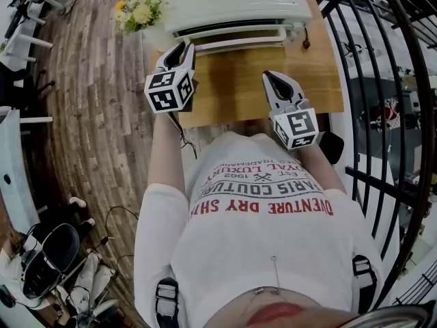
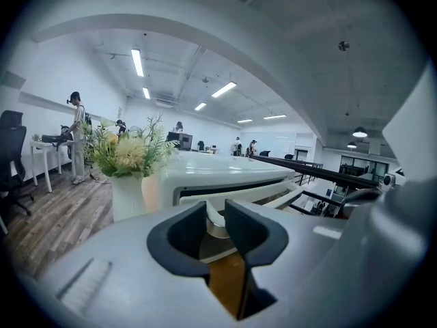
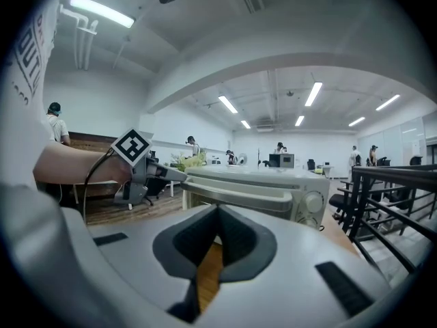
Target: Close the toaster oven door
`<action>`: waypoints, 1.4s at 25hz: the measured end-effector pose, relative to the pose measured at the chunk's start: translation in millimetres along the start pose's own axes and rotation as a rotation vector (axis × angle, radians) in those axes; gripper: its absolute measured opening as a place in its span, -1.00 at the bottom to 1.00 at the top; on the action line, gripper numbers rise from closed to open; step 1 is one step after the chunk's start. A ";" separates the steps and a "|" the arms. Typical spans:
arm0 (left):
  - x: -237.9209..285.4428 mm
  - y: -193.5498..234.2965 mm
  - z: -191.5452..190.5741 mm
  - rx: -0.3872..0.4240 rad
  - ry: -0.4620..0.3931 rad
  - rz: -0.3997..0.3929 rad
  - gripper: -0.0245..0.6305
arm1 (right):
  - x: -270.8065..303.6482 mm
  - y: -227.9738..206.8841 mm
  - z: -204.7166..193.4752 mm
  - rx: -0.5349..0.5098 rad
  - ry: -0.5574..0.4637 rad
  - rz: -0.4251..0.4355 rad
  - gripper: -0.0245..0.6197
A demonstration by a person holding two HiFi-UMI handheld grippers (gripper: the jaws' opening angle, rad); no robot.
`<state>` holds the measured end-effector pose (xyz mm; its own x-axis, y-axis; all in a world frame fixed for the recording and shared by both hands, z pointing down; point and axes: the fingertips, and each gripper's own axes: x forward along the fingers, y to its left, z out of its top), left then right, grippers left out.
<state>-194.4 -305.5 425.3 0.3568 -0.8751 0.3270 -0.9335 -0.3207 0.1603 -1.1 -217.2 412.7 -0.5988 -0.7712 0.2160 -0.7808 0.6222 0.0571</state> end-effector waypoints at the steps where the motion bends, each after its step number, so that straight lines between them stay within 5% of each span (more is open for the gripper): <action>1: 1.5 0.8 1.6 -0.003 -0.005 0.002 -0.63 | -0.2 -0.7 -0.1 0.001 0.000 -0.002 -0.91; 15: 15.1 10.5 13.3 -0.075 -0.035 -0.036 -0.63 | -4.4 -15.1 -8.4 0.053 0.018 -0.054 -0.91; 27: -5.9 4.5 42.0 -0.037 -0.177 0.005 -0.66 | -4.7 -19.0 -0.8 0.040 0.001 -0.072 -0.91; 35: -47.5 -28.9 38.0 0.036 -0.212 -0.026 -0.86 | -1.4 -7.1 7.3 0.015 -0.023 0.006 -0.91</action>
<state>-185.7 -268.4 369.8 0.3687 -0.9219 0.1192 -0.9261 -0.3534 0.1320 4.0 -221.6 404.9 -0.6072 -0.7705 0.1939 -0.7798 0.6247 0.0409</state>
